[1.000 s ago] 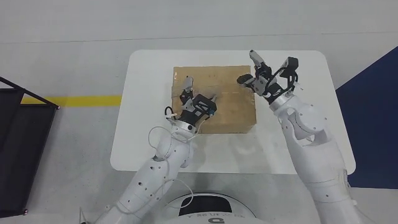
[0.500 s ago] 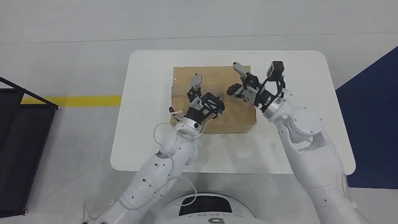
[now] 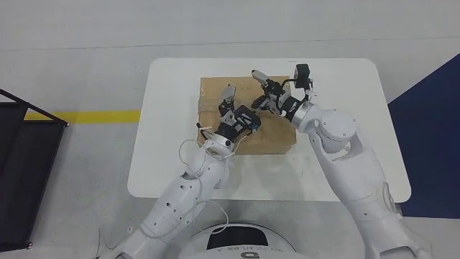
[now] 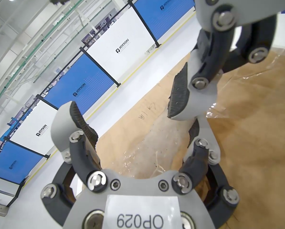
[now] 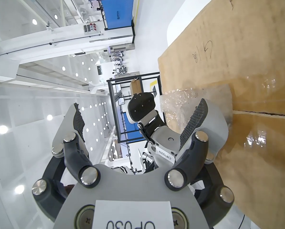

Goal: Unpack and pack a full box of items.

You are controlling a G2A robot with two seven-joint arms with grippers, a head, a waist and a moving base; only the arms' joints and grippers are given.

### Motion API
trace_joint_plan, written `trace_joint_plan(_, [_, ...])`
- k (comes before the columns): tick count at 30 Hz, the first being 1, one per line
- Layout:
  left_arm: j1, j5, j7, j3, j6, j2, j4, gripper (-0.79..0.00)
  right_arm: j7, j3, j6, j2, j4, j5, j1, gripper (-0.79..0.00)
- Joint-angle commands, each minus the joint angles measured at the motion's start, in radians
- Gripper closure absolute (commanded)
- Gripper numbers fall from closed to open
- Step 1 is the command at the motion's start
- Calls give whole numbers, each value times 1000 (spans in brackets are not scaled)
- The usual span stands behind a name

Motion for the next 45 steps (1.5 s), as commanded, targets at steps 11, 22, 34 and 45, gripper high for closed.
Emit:
trace_joint_plan(11, [-69,71,-32,87,-29,-26,-13,-785,-121,208,-262,11,-110,156,-295,-785])
trace_joint_plan(22, [-22,3,11,34,-32,-20,-100,-785,-241,315,-530,0,-200,271,-491,-785])
trace_joint_plan(34, [262,-89,145,-306,-6,47,-432,-785,-278,181,-317,-6,-214,92,-300,-785])
trace_joint_plan(45, [371,-285,259,-531,-7,69,-358,-785,-174,140,-173,-1,-165,7,-194,-785])
